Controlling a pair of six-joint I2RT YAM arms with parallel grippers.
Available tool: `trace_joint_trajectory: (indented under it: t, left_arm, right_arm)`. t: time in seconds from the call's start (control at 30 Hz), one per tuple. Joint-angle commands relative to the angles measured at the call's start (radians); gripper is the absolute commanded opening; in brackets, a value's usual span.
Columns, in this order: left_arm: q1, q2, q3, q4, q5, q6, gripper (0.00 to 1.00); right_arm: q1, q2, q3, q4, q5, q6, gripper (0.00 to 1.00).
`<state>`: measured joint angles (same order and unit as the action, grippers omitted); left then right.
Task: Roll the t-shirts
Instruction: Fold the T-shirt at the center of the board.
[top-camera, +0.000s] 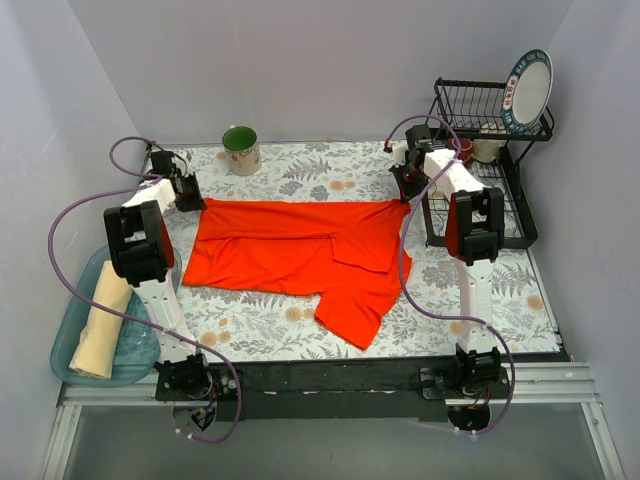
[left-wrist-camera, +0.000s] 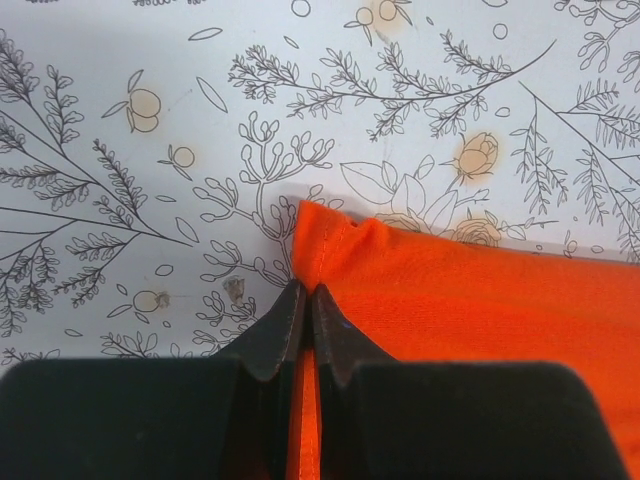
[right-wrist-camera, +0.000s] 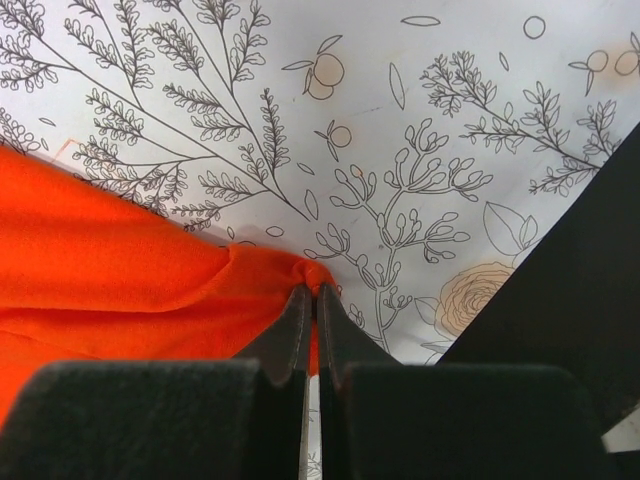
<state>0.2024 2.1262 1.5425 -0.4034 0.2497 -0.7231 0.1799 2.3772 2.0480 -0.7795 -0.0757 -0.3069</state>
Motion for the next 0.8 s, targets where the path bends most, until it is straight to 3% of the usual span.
trace_joint_trajectory:
  t: [0.0,0.1,0.2,0.27,0.47,0.5,0.63,0.77]
  left_arm:
    - [0.009,-0.066,0.034,0.028,-0.081,0.013,0.0]
    - [0.011,-0.075,0.022,0.021,-0.09,0.022,0.0]
    - [0.009,-0.086,0.005,0.021,-0.099,0.03,0.0]
    - [0.009,-0.097,-0.005,0.021,-0.101,0.036,0.0]
    - [0.011,-0.103,-0.019,0.021,-0.119,0.047,0.0]
    - [0.011,-0.101,-0.018,0.023,-0.127,0.05,0.0]
    - [0.009,-0.091,-0.009,0.028,-0.142,0.056,0.0]
    - [0.009,-0.084,-0.001,0.028,-0.155,0.059,0.0]
  right_arm:
    - [-0.013,-0.059,0.001,0.011,0.031,0.084,0.01]
    - [-0.011,-0.052,0.017,0.003,0.028,0.086,0.02]
    - [-0.011,-0.052,0.012,-0.006,-0.004,0.084,0.25]
    - [-0.013,-0.05,0.001,-0.012,-0.025,0.078,0.25]
    - [0.003,-0.067,0.037,-0.021,-0.07,0.089,0.2]
    - [0.009,-0.067,0.044,-0.023,-0.046,0.094,0.1]
    - [0.018,-0.075,0.028,-0.012,0.021,0.1,0.01]
    - [0.02,-0.079,0.018,-0.011,0.042,0.111,0.01]
